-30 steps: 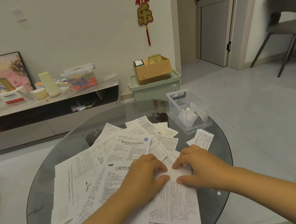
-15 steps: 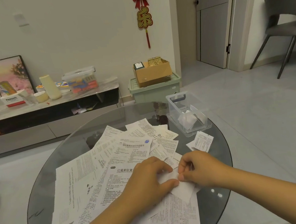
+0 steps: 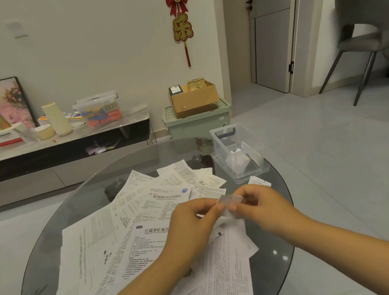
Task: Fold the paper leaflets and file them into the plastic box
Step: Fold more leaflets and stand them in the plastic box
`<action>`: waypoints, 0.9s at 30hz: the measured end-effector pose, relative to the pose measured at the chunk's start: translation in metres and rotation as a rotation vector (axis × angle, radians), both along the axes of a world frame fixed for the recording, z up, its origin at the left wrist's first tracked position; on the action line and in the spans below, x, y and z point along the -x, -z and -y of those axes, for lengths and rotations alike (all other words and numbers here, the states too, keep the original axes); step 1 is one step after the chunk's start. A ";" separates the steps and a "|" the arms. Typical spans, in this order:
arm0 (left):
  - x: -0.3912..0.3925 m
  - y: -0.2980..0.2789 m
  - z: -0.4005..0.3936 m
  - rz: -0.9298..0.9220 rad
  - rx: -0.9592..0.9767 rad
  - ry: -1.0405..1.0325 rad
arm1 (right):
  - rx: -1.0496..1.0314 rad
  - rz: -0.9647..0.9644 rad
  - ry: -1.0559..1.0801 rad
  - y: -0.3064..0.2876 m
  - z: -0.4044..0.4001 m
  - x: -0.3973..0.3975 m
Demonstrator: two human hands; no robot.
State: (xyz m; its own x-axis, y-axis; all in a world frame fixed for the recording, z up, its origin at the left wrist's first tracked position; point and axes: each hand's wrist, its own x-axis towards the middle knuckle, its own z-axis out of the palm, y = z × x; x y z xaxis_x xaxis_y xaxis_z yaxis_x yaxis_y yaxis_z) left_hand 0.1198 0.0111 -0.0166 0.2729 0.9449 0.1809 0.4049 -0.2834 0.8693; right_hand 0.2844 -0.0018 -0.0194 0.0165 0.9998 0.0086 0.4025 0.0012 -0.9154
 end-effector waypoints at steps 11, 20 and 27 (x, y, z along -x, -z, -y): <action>-0.019 0.009 -0.001 -0.219 -0.161 0.087 | -0.063 0.503 0.186 0.001 -0.053 -0.054; -0.015 0.018 -0.007 -0.258 -0.183 0.078 | -0.059 0.715 0.116 0.029 -0.060 -0.055; -0.012 0.015 -0.007 -0.280 -0.166 0.083 | 0.082 0.854 -0.187 0.018 -0.054 -0.066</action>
State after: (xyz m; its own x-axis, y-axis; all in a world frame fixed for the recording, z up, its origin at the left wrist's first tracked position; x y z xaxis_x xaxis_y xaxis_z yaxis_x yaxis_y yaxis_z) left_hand 0.1321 0.0181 -0.0316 0.4082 0.8815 0.2373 0.5913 -0.4533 0.6669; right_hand 0.3506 0.0527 -0.0370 -0.1270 0.9835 -0.1292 0.9499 0.0831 -0.3012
